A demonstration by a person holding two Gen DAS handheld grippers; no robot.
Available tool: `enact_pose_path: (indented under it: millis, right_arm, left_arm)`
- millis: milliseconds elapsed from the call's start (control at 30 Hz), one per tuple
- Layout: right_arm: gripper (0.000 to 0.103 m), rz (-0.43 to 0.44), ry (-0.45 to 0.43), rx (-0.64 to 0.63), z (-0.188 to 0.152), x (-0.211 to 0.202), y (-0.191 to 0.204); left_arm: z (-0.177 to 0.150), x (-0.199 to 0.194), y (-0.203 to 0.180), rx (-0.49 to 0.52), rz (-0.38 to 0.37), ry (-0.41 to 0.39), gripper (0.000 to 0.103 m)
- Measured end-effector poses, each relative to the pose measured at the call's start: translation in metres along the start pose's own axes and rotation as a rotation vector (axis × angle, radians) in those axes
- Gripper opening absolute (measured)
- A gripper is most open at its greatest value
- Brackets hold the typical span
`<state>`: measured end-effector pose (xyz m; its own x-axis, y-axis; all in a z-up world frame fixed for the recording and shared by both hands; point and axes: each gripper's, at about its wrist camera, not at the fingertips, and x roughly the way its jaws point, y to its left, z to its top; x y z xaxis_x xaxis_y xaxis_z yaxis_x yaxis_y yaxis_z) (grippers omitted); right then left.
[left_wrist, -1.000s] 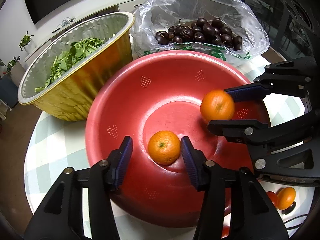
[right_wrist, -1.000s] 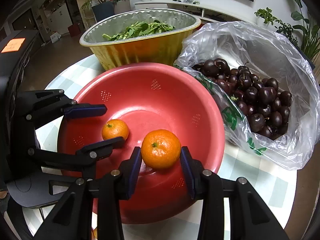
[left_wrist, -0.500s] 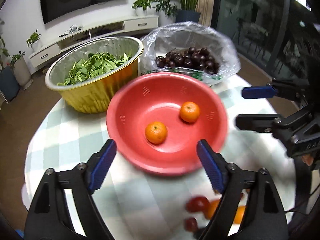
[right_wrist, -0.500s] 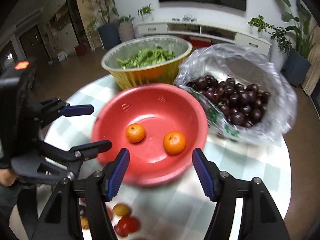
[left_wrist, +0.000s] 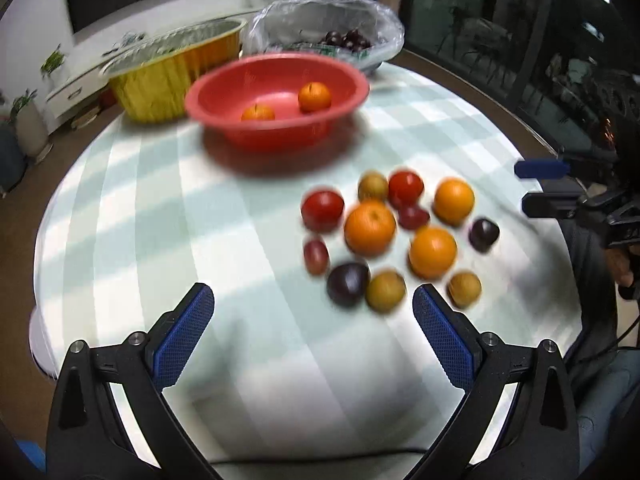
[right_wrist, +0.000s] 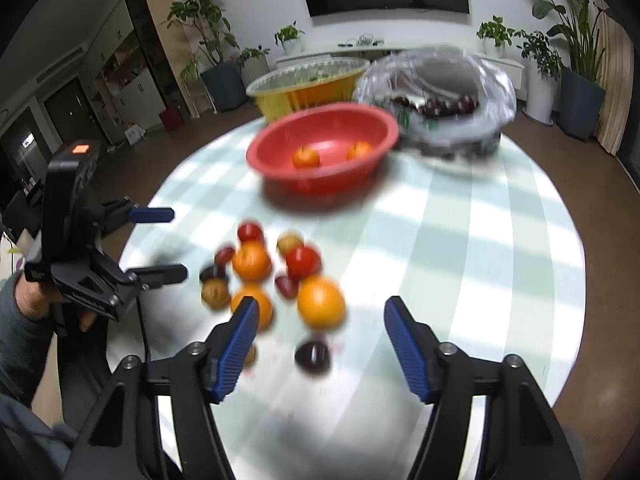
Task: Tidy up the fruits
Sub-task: 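Grasp a dark plum with the right tool while the left tool grasps a brown pear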
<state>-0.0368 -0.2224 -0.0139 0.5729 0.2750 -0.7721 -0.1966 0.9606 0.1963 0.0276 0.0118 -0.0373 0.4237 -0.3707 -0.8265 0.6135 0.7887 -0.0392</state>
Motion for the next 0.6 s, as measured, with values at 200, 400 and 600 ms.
enact_pose_path:
  millis: [200,400,600]
  right_arm:
    - [0.052,-0.032,0.078,0.034,-0.027,0.017,0.003]
    - [0.051,-0.042,0.104,0.041,-0.032,0.025,0.004]
    - [0.047,-0.038,0.121,0.043,-0.033,0.031,0.002]
  left_arm:
    - [-0.029,-0.008,-0.028,-0.09,-0.014,-0.036,0.101]
    - [-0.023,-0.004,-0.072,-0.01,-0.044,-0.035,0.1]
    - [-0.015,0.016,-0.094,0.02,-0.06,0.007,0.074]
